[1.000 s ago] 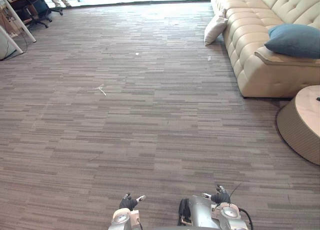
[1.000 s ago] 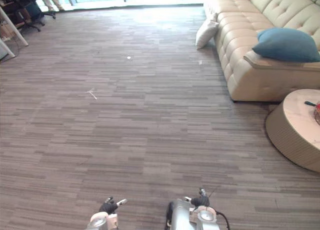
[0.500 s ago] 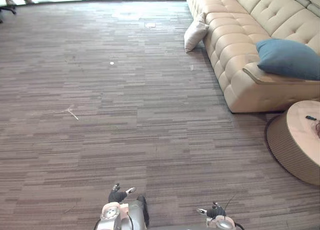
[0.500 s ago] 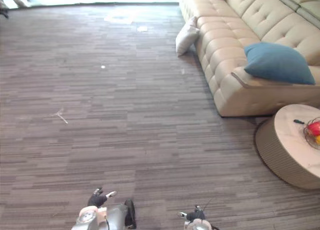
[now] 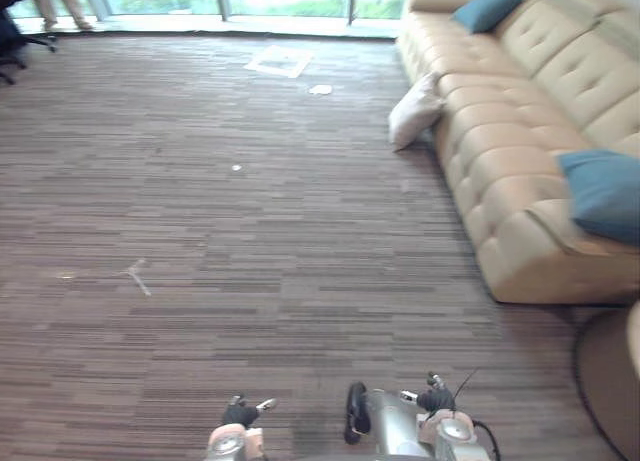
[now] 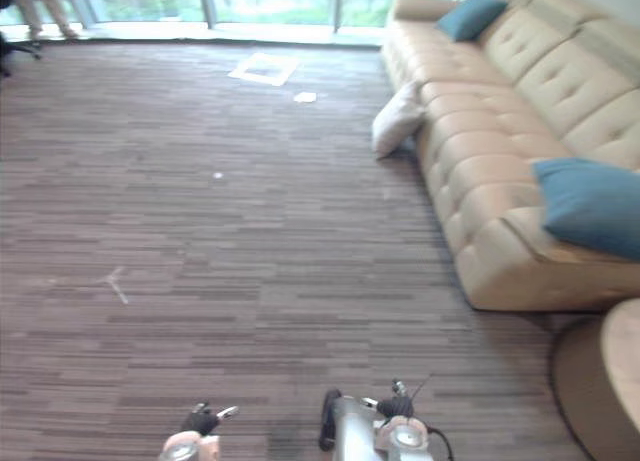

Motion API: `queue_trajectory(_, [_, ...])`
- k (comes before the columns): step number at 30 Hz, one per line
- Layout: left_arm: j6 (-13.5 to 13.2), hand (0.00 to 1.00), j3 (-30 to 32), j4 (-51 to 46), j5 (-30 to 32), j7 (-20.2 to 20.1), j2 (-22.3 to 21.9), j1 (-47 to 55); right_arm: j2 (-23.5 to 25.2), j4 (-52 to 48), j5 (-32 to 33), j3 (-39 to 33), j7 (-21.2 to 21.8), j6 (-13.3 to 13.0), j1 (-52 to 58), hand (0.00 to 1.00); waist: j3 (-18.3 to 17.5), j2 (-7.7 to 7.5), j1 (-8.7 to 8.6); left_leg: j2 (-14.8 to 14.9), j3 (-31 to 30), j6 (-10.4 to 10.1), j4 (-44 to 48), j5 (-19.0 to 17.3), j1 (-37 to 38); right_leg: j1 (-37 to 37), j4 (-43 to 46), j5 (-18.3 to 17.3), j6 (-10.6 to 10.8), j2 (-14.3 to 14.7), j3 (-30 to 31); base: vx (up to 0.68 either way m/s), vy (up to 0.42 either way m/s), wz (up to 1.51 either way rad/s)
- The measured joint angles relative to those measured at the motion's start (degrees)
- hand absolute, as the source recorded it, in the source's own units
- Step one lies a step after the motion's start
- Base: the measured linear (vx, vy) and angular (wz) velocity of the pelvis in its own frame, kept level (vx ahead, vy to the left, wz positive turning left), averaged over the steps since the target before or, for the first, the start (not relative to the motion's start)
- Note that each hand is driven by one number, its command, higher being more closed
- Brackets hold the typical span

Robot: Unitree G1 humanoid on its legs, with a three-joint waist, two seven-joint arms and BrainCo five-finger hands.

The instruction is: Pick up cushions and gather them together orderly.

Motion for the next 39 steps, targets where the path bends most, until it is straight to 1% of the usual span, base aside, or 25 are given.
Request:
queue_trajectory(1, [0.03, 0.00, 0.86, -0.37, 0.00, -0.09, -0.51, -0.11, -0.49, 0.06, -0.02, 0.49, -0.09, 0.40, -0.13, 0.00, 0.41, 0.47, 0.22, 1.53, -1.01, -2.23, 9.48, 4.40, -4.27, 2.29, -1.44, -0.91, -0.20, 1.04, 0.02, 0.77, -0.163, 0.00])
queue_trajectory(2, [-0.05, 0.00, 1.85, -1.63, -0.02, -0.29, -1.07, 0.08, -0.77, 0.39, 0.01, 0.57, -0.48, 1.00, -0.18, 0.00, 0.96, 1.58, 0.88, 4.43, -0.25, -2.37, 22.19, 4.04, -9.99, 7.19, -4.63, -1.81, -0.48, 3.21, 0.15, 0.62, -0.099, -0.22])
queue_trajectory(3, [-0.09, 0.00, 2.35, -2.75, -0.04, -0.42, -0.77, 0.34, -0.44, 0.88, 0.13, 0.64, -0.72, 1.18, 0.06, 0.00, 1.46, 1.16, 1.05, 6.20, 1.54, 0.01, 28.29, 1.90, -13.17, 12.42, -7.71, -2.49, -0.71, 4.28, 0.40, 0.59, -0.070, -0.25])
queue_trajectory(4, [-0.11, 0.00, 2.68, -3.59, -0.05, -0.46, -0.43, 0.56, -0.15, 1.24, 0.18, 0.95, -0.77, 1.39, 0.11, 0.00, 1.75, 0.49, 1.29, 6.74, 2.88, 0.52, 29.66, 0.68, -15.31, 15.78, -9.83, -2.83, -0.62, 4.39, 0.52, 0.50, -0.062, -0.22])
queue_trajectory(5, [-0.28, 0.00, 3.00, -4.75, -0.33, -0.48, 0.09, 1.21, 0.04, 2.37, 0.31, 2.11, -0.96, 1.45, 0.19, 0.00, 1.25, -0.99, 1.50, 6.87, 5.26, 2.14, 27.88, -1.28, -19.99, 20.40, -13.99, -3.07, -0.07, 4.33, 1.12, 0.48, -0.055, -0.22])
queue_trajectory(8, [-0.64, 0.00, 3.99, -6.69, -1.21, -0.44, 0.32, 1.52, 0.79, 2.82, 0.50, 2.26, -1.43, 1.65, 0.32, 0.00, 1.25, -1.52, 3.13, 5.77, 7.06, 4.42, 14.40, -3.28, -28.16, 27.02, -20.01, -2.99, 1.12, 3.96, 4.12, 0.49, 0.039, -0.55])
queue_trajectory(10, [-0.79, 0.00, 4.00, -6.65, -1.95, 0.05, 0.97, 2.16, 1.58, 3.51, 0.46, 1.79, -1.63, 1.54, 0.54, 0.00, 1.38, -2.23, 4.56, 1.35, 4.08, 2.35, -7.33, 1.31, -30.71, 31.66, -23.74, -4.76, 4.21, 2.19, 7.03, 0.61, 0.206, -0.80])
queue_trajectory(11, [-1.05, 0.00, 4.15, -7.08, -3.72, 0.43, 0.87, 2.69, 1.59, 4.11, 0.30, 1.89, -1.70, 1.50, 0.53, 0.00, 1.25, -2.34, 4.99, 0.58, 3.06, 2.08, -8.43, 6.45, -30.93, 33.19, -24.65, -5.69, 5.26, 1.87, 8.31, 0.53, 0.241, -0.78])
queue_trajectory(12, [-1.19, 0.00, 4.45, -7.40, -4.27, 0.53, 1.51, 2.92, 2.13, 5.07, 0.07, 1.96, -1.72, 1.77, 0.38, 0.00, 0.22, -3.80, 5.36, -1.19, 3.49, 2.81, -7.29, 7.41, -30.71, 34.03, -25.03, -6.22, 5.97, -0.04, 10.19, 0.72, 0.322, -0.52])
queue_trajectory(13, [-1.07, 0.00, 5.18, -7.29, -3.87, 0.57, 2.09, 2.95, 3.60, 4.97, -0.08, 2.21, -1.71, 1.88, 1.31, 0.00, -1.21, -5.72, 4.82, -2.27, 4.37, 4.37, -6.66, 5.39, -30.94, 33.00, -23.88, -5.13, 5.53, -2.00, 11.11, 0.64, 0.294, -0.40])
queue_trajectory(15, [-0.95, 0.00, 6.38, -6.59, -4.00, 0.63, 2.64, 2.80, 4.31, 4.65, -0.23, 2.40, -1.54, 2.00, 1.21, 0.00, -1.75, -7.36, 5.29, -2.86, 7.39, 5.93, -5.65, 3.51, -29.39, 27.81, -13.03, -2.33, 8.10, -4.10, 15.56, 0.66, 0.328, -0.48])
queue_trajectory(17, [-0.59, 0.00, 6.21, -4.83, -3.45, 0.71, 3.22, 2.17, 4.38, 4.35, -0.20, 2.31, -1.54, 1.91, 1.18, 0.00, -1.51, -7.58, 4.63, -4.20, 8.63, 7.11, -7.30, 0.89, -24.23, 19.90, 6.12, 5.68, 10.66, -5.37, 18.08, 0.54, 0.281, -0.35])
queue_trajectory(18, [-0.05, 0.00, 6.22, -3.33, -3.34, 0.76, 3.33, 1.61, 3.85, 4.05, -0.19, 2.22, -1.46, 1.34, 1.16, 0.00, -0.79, -6.69, 4.51, -5.24, 8.57, 7.38, -9.70, -1.70, -18.83, 15.60, 17.44, 5.69, 11.33, -5.75, 17.90, 0.54, 0.217, -0.17])
queue_trajectory(20, [0.12, 0.00, 5.31, -2.00, -3.28, 0.71, 3.20, 1.60, 3.33, 2.26, -0.19, 2.26, -1.44, 1.27, 1.87, 0.00, -0.94, -5.82, 4.01, -5.78, 8.51, 7.99, -13.13, -3.31, -10.92, 10.72, 24.38, 2.85, 10.21, -5.23, 14.64, 0.53, 0.168, -0.06])
queue_trajectory(23, [0.15, 0.00, 3.15, -0.30, -2.30, 0.61, 3.14, 0.50, 2.29, 0.10, -0.15, 2.11, -1.39, 0.36, 2.25, 0.00, -0.80, -4.98, 3.08, -5.75, 7.26, 8.41, -19.58, -5.45, -2.52, 1.29, 18.26, -1.51, 6.69, -4.04, 5.28, 0.53, 0.075, 0.26])
queue_trajectory(24, [0.24, 0.00, 2.49, 0.15, -2.15, 0.57, 3.12, 0.11, 1.73, 0.01, -0.11, 1.60, -1.32, 0.26, 2.21, 0.00, -0.66, -4.79, 2.60, -5.67, 6.16, 8.58, -20.98, -6.54, -0.25, -1.37, 13.91, -1.36, 6.50, -3.45, 3.54, 0.56, -0.004, 0.55])
queue_trajectory(27, [0.37, 0.00, 1.10, 0.53, -1.02, 0.32, 2.84, -0.05, 1.53, -0.47, 0.41, -0.58, -1.06, 0.13, 1.85, 0.00, -0.53, -4.94, 0.96, -5.83, 4.44, 8.17, -25.00, -8.90, 6.22, -4.58, -5.82, 4.77, 6.37, -2.05, 0.61, 0.62, -0.086, 0.66])
queue_trajectory(28, [0.36, 0.00, 1.09, 0.64, -0.96, 0.20, 2.30, 0.12, 1.42, -0.62, 0.58, -0.82, -0.96, 0.12, 1.88, 0.00, -0.73, -4.75, 0.49, -5.95, 2.67, 8.74, -25.44, -10.02, 9.29, -4.80, -5.71, 8.95, 3.89, -1.20, 2.59, 0.73, -0.157, 0.73])
queue_trajectory(30, [0.30, 0.00, 0.62, 0.73, 0.05, 0.09, 0.28, 0.29, 0.82, -0.99, 0.18, -0.78, -0.68, 0.14, 1.78, 0.00, -1.86, -2.89, 0.19, -4.21, -0.18, 8.23, -21.26, -9.48, 9.38, -5.18, 1.19, 5.32, 1.32, -1.10, 2.82, 0.81, -0.206, 0.59])
queue_trajectory(32, [0.29, 0.00, -0.38, 0.54, 0.56, -0.08, -0.84, 0.00, 0.12, -1.75, 0.01, -0.94, -0.42, 0.48, 1.61, 0.00, -2.06, -0.01, 0.04, -2.17, -3.19, 5.52, -9.17, -7.99, 4.96, -3.72, 4.23, 0.31, 0.39, -1.03, 0.04, 0.73, -0.207, 0.32])
queue_trajectory(33, [0.35, 0.00, -0.37, 0.41, 0.56, -0.53, -0.99, -0.48, -0.02, -1.96, -0.09, -0.65, -0.41, 0.55, 1.49, 0.00, -1.35, 1.03, -0.10, -1.17, -4.83, -0.91, 3.37, -2.19, -0.07, -0.73, 3.38, -2.00, 0.47, 0.02, -0.17, 0.73, -0.186, 0.09])
queue_trajectory(34, [0.41, 0.00, -0.08, 0.07, 0.54, -0.76, -0.99, -0.35, -0.55, -1.75, -0.06, -0.17, -0.36, 1.01, 1.19, 0.00, -0.47, 1.51, 0.13, 0.07, -5.00, -4.06, 13.03, 5.19, -4.05, 3.02, 1.15, -2.89, 0.29, 1.06, 0.04, 0.70, -0.150, -0.06])
queue_trajectory(35, [0.46, 0.00, 0.66, -0.50, 0.53, -0.95, -0.97, -0.05, -0.66, -1.12, -0.01, -0.40, -0.44, 1.57, 1.03, 0.00, 0.12, 1.90, 0.34, 2.22, -3.03, -3.43, 20.84, 5.01, -7.14, 7.08, -1.80, -3.05, 0.12, 2.69, 0.24, 0.68, -0.102, -0.25])
queue_trajectory(36, [0.51, 0.00, 1.89, -2.27, 0.51, -0.91, -0.76, 0.76, -0.40, 0.37, 0.19, -0.27, -0.61, 1.65, 1.01, 0.00, 0.67, 1.38, 0.41, 4.83, 0.72, -0.30, 28.24, 2.20, -11.16, 13.74, -6.90, -3.12, -0.01, 3.98, 0.62, 0.79, -0.105, -0.23])
queue_trajectory(39, [-0.13, 0.00, 1.89, -5.42, 0.01, -0.86, 0.64, 1.61, 0.73, 2.60, 0.61, -0.34, -0.76, 1.94, 1.73, 0.00, 0.75, -1.63, 1.49, 6.61, 8.46, 3.98, 24.54, -3.30, -21.06, 25.22, -16.50, -2.94, 0.29, 3.32, 2.30, 0.60, -0.059, -0.28])
